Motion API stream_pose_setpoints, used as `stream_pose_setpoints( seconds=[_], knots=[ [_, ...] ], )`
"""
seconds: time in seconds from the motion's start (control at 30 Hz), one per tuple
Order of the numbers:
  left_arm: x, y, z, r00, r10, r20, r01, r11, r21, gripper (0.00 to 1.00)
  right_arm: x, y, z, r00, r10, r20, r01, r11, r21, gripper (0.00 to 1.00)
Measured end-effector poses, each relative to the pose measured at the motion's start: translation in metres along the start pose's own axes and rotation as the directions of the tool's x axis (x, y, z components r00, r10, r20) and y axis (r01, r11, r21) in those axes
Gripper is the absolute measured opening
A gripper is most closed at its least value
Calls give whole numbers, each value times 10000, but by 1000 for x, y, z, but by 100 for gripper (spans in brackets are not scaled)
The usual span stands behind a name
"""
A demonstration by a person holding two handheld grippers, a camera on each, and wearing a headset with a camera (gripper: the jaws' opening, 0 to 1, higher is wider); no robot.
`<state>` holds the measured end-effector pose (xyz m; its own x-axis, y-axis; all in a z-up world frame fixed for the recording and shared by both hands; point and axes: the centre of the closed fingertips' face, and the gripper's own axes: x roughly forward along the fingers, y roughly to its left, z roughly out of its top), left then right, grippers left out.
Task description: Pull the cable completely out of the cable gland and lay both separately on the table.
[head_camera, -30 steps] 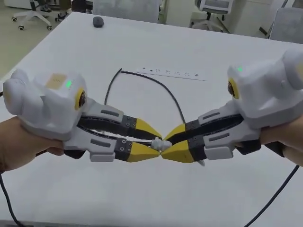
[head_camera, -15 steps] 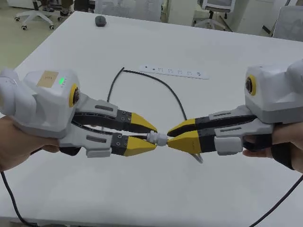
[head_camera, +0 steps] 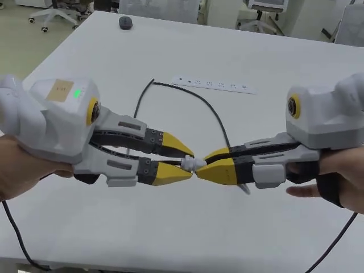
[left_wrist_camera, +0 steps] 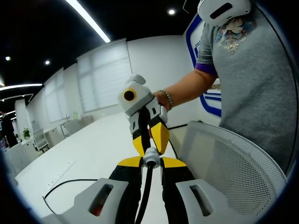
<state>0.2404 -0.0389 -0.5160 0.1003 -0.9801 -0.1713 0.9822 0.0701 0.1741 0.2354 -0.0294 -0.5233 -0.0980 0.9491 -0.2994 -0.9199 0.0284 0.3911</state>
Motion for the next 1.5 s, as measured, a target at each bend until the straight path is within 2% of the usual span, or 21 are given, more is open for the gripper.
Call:
stream_pose_setpoints(
  seconds=[0.07,0.13,0.2,0.23,0.27,0.3,0.33,0.4,0.47,0.53,0.6,0.7,0.73,0.9,1.07,1.13,1.2,1.23,1.4,1.43,1.5],
  knots=[
    [-1,3,-2,9999,99,-74,-100,9999,-130,15,1,-3,0,9994,-333,-82,329,9982,-511,7],
    [-1,6,-4,9998,189,-83,-192,9994,-301,15,2,-5,0,9974,-689,-214,653,9879,-1409,7],
    [-1,8,-7,9997,234,-98,-239,9981,-568,15,4,-7,-2,9915,-1190,-519,1021,9615,-2552,7],
    [-2,9,-5,9995,293,73,-286,9962,-820,15,4,-13,-8,9815,-1718,-842,1334,9300,-3425,5],
    [-4,12,-7,9992,394,94,-379,9918,-1223,15,5,-13,-7,9775,-1960,-786,1526,9129,-3786,4],
    [-5,14,-7,9992,394,121,-377,9923,-1176,15,6,-12,-5,9762,-2061,-680,1615,8990,-4070,4],
    [-5,14,-7,9991,366,201,-337,9907,-1315,15,7,-12,-7,9748,-2110,-720,1633,8956,-4137,4],
    [-5,11,-5,9994,282,200,-260,9943,-1035,15,7,-10,-7,9775,-2017,-614,1669,9184,-3587,4],
    [-4,8,-3,9996,181,225,-162,9965,-819,15,6,-6,-8,9898,-1327,-520,1213,9759,-1814,5],
    [-4,8,-1,9995,207,239,-191,9977,-654,15,3,-5,-2,9964,-846,68,847,9869,-1373,7],
    [-2,10,-2,9996,283,-9,-283,9995,-152,15,0,-5,1,9970,-633,436,629,9980,100,10],
    [-1,7,-4,9996,214,-160,-212,9997,129,15,-3,-6,9,9928,-332,1151,215,9946,1018,11],
    [0,6,-4,9997,203,-155,-201,9997,127,15,-4,-11,4,9948,-461,909,333,9900,1373,8],
    [0,6,-5,9996,208,-176,-208,9998,-2,15,-4,-6,4,9963,-404,754,364,9979,537,8],
    [1,1,-5,9999,35,-127,-39,9997,-256,15,-4,-2,2,9986,-291,436,277,9991,323,7],
    [2,0,-4,10000,8,-45,-10,9995,-323,15,-5,1,1,9993,-281,229,288,9990,-333,7],
    [1,-1,-3,10000,27,4,-27,9995,-317,15,-6,2,4,9988,-364,337,397,9940,-1024,6],
    [1,-2,-2,10000,42,26,-42,9999,-109,15,-6,3,4,9989,-307,361,339,9952,-915,7],
    [0,-1,0,9999,99,113,-97,9998,-166,15,-5,3,7,9986,-134,505,152,9992,-359,8],
    [0,-1,3,9995,148,286,-142,9996,-228,15,-4,5,6,9987,52,498,-45,9999,-133,10],
    [1,1,4,9994,200,280,-194,9996,-198,15,-3,3,7,9985,-41,545,53,9997,-218,9]
  ],
)
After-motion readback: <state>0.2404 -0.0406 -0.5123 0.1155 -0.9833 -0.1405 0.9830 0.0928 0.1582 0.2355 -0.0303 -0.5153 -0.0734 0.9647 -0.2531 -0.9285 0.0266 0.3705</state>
